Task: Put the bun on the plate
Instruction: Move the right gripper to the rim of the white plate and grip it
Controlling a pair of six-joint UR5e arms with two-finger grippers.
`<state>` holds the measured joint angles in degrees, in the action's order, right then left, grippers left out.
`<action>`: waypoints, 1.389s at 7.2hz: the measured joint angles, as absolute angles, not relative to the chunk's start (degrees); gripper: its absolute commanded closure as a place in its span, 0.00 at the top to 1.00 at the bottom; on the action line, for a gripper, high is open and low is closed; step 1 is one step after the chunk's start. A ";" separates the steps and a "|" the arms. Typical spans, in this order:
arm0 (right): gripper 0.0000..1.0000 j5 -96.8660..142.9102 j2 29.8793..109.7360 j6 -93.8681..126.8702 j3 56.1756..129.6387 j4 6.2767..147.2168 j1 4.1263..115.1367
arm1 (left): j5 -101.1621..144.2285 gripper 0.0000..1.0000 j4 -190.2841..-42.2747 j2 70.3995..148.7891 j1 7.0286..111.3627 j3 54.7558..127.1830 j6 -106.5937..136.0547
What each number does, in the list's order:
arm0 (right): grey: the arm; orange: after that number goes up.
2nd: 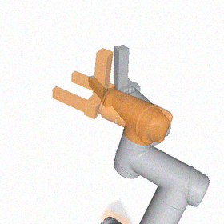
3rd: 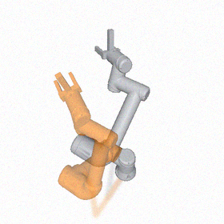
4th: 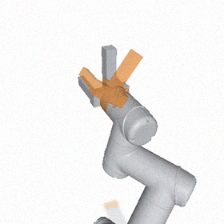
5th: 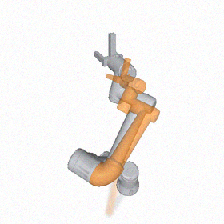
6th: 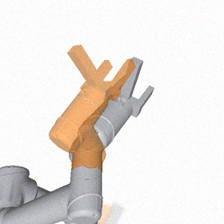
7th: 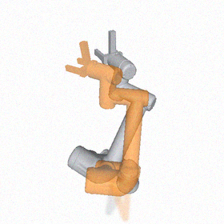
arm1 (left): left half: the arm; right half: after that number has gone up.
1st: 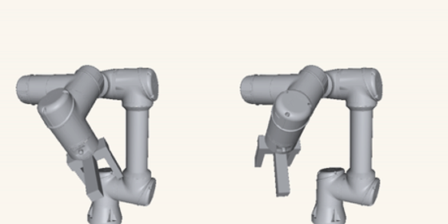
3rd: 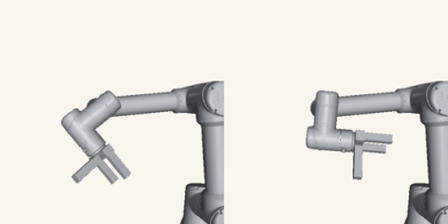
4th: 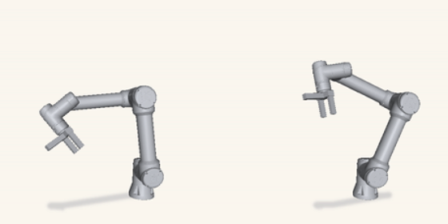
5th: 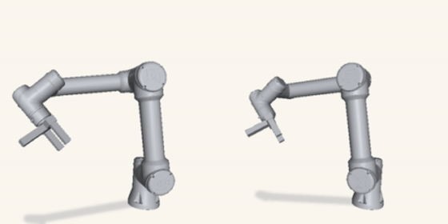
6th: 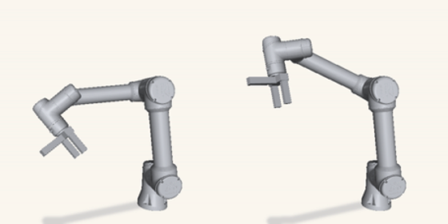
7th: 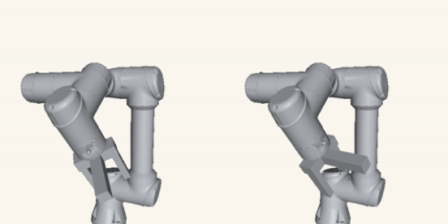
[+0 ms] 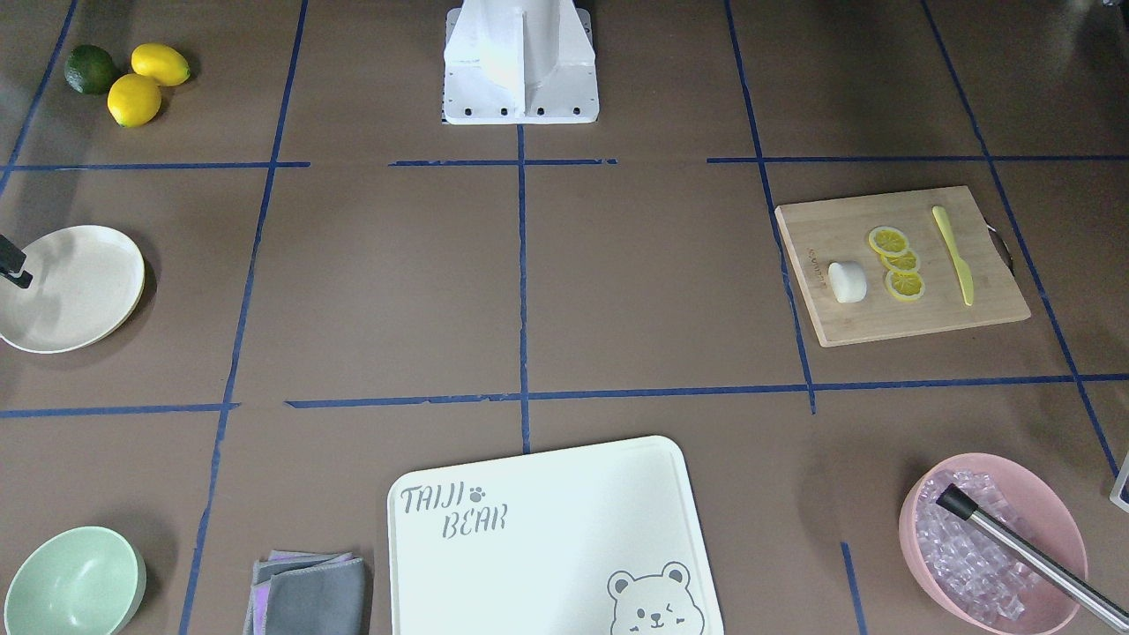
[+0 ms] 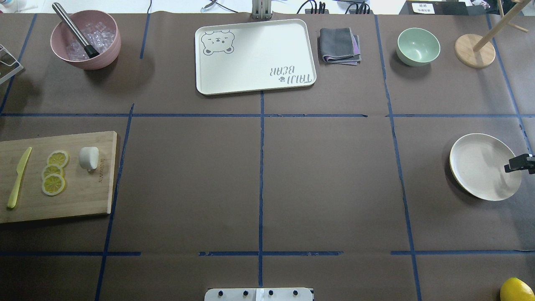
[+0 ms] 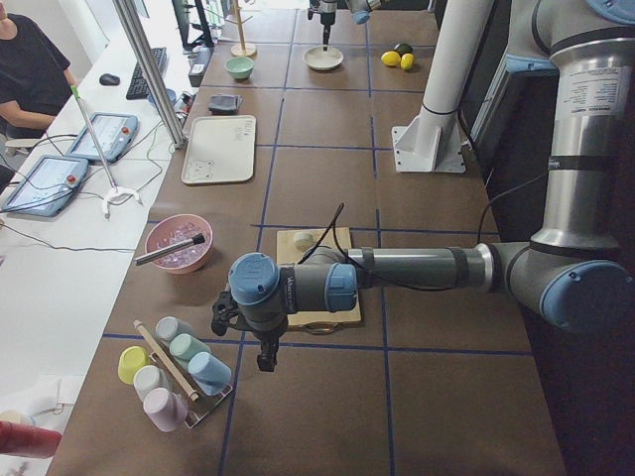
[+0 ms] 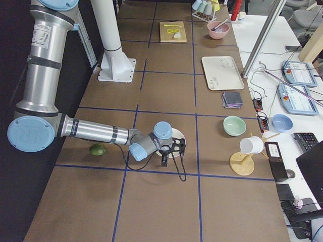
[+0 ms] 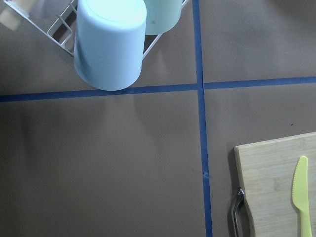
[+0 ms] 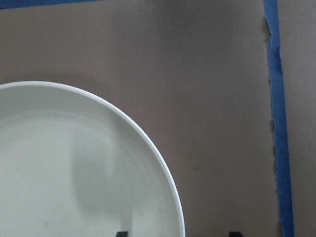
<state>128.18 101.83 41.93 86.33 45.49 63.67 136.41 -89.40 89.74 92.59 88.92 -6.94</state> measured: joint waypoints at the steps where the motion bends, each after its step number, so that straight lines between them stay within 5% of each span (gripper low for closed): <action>1: 0.01 128.28 101.84 41.85 86.27 45.44 63.64 | 136.41 1.00 -89.44 89.74 92.58 88.93 -6.94; 10: 0.00 137.09 99.85 44.47 90.36 40.72 68.69 | 136.40 1.00 -89.47 90.49 92.60 89.05 -6.86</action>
